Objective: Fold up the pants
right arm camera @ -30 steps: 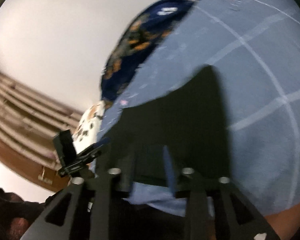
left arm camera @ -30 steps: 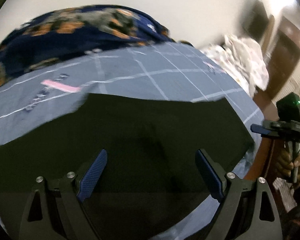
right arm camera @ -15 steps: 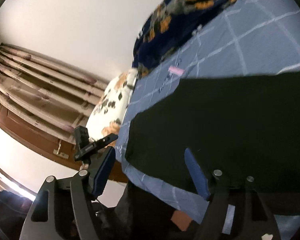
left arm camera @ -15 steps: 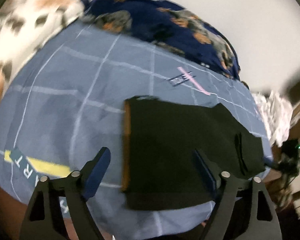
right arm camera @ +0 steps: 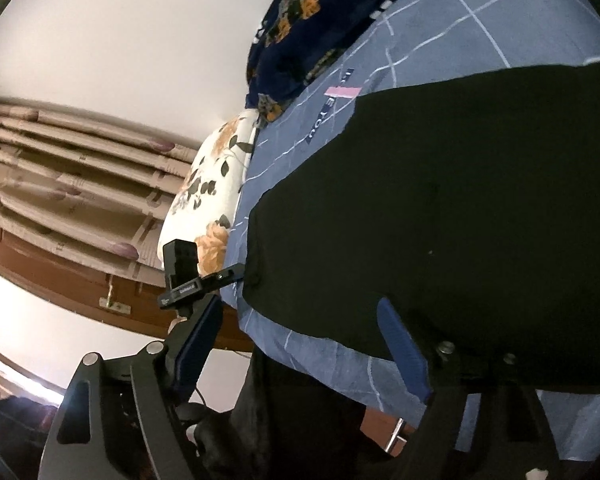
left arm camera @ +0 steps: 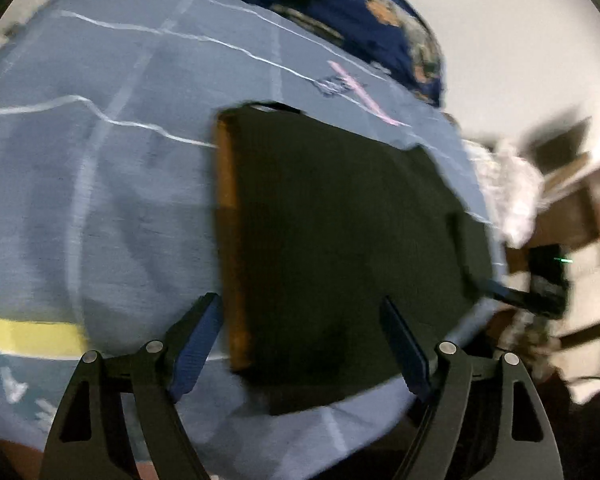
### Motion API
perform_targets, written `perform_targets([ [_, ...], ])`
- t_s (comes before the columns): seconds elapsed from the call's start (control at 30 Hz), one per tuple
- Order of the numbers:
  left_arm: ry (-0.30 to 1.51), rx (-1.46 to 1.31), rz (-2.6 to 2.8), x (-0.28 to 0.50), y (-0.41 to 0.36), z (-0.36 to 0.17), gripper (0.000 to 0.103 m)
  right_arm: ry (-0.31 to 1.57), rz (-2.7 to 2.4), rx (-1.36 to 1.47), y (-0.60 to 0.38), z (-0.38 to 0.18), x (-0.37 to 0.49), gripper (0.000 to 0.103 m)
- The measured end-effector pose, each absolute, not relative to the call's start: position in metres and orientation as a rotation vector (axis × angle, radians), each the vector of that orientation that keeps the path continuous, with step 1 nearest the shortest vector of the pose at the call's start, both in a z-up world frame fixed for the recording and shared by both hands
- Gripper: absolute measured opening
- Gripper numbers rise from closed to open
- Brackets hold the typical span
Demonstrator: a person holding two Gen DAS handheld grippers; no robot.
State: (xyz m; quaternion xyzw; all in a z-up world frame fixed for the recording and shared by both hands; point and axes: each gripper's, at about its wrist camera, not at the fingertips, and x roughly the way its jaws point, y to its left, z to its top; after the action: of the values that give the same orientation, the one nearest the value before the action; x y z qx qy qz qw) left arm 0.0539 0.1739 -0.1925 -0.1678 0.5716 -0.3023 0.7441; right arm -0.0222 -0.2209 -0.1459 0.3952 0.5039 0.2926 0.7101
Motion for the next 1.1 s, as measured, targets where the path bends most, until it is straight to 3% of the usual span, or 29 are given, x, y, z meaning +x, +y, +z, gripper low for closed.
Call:
perform_targets([
  [0.23, 1.210, -0.503, -0.827, 0.063, 0.169, -0.188, 0.080, 1.116, 0.627, 0.949, -0.222, -0.154, -0.022, 0.081],
  [1.0, 1.221, -0.432, -0.755, 0.065, 0.161, -0.199, 0.079, 1.142, 0.614, 0.964, -0.215, -0.158, -0.021, 0.088],
  [1.03, 1.211, -0.419, -0.734, 0.064, 0.159, -0.198, 0.071, 1.143, 0.613, 0.961, -0.214, -0.158, -0.021, 0.088],
  [1.1, 1.187, -0.327, -0.672, 0.059, 0.156, -0.195, 0.043, 1.139, 0.613, 0.955, -0.213, -0.157, -0.021, 0.088],
])
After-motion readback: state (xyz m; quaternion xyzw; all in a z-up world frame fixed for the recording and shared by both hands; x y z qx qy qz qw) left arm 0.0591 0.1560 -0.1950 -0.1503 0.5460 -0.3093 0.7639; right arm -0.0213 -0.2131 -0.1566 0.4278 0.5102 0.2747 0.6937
